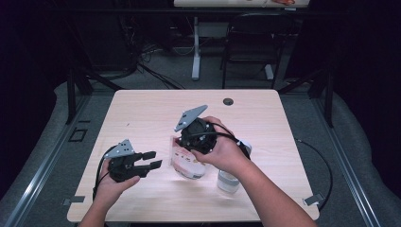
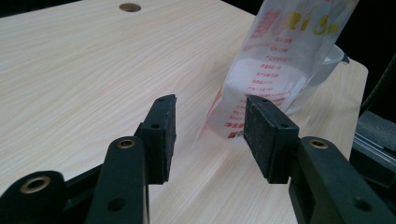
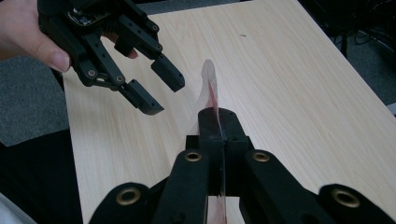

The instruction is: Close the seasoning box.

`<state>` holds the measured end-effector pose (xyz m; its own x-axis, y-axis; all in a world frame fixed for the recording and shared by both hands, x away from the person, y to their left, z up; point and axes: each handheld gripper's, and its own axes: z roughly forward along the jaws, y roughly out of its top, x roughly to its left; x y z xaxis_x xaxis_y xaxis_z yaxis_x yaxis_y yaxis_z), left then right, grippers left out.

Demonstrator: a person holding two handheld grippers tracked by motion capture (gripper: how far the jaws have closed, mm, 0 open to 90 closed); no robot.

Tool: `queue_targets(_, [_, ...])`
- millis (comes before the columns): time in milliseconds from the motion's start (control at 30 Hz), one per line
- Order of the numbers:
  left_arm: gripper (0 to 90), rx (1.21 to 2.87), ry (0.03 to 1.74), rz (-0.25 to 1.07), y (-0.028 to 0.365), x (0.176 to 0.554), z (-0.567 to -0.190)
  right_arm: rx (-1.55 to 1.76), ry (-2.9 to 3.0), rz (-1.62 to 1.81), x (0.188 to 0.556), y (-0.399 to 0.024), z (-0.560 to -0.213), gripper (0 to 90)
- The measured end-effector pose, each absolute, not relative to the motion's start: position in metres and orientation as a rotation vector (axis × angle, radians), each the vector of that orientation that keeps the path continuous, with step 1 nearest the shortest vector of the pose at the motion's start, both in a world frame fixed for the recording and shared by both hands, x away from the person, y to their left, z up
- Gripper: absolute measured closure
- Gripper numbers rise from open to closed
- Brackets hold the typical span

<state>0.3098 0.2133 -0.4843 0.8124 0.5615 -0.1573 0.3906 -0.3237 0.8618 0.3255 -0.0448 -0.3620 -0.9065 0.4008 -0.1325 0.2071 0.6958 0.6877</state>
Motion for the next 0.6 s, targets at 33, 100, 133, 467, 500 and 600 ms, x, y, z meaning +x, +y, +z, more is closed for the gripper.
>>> queue_targets(33, [53.2, 1.956, 0.691, 0.211, 0.212, 0.31, -0.484, 0.479, 2.636, 1.023, 0.326, -0.045, -0.361, 90.0])
queue_targets(100, [49.3, 1.96, 0.669, 0.226, 0.209, 0.309, -0.485, 0.472, 2.634, 1.029, 0.324, -0.047, -0.358, 90.0])
queue_targets(133, [49.3, 1.965, 0.663, 0.226, 0.207, 0.309, -0.487, 0.472, 2.634, 1.029, 0.324, -0.047, -0.358, 90.0])
queue_targets(467, [43.8, 2.008, 0.615, 0.153, 0.189, 0.31, -0.499, 0.43, 2.625, 1.067, 0.318, -0.048, -0.346, 90.0])
queue_targets(500, [43.4, 2.008, 0.615, 0.153, 0.189, 0.31, -0.499, 0.427, 2.63, 1.073, 0.317, -0.048, -0.345, 90.0])
queue_targets(600, [42.6, 2.006, 0.597, 0.138, 0.184, 0.31, -0.502, 0.423, 2.631, 1.084, 0.317, -0.049, -0.343, 90.0])
